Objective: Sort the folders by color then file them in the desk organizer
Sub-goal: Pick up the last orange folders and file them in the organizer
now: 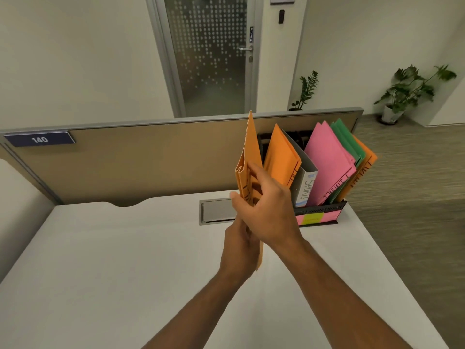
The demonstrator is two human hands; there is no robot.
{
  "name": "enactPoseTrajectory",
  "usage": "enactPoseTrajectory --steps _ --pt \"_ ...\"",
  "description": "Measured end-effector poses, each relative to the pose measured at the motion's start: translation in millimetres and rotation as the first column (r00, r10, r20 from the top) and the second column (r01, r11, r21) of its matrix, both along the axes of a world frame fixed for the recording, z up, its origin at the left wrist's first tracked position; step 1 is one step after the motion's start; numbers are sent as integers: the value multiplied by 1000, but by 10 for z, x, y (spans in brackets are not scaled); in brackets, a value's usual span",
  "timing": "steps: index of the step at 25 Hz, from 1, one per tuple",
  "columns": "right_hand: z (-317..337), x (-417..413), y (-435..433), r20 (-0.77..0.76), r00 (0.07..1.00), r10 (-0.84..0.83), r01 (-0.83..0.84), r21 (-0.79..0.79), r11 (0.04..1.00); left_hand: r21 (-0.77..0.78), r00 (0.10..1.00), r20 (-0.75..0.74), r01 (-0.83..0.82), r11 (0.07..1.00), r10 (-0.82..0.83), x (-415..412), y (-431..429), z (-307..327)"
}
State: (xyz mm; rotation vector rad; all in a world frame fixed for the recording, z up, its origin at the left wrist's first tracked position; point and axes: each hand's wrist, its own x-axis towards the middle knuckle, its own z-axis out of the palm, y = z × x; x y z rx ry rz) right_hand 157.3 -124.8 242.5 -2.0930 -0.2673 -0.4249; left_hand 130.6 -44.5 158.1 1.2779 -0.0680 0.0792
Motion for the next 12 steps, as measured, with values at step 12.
enactPoseTrajectory --steps 12 --pt "182 692 -911 353 930 -102 95 39 995 537 985 165 -50 842 -47 1132 -721 -14"
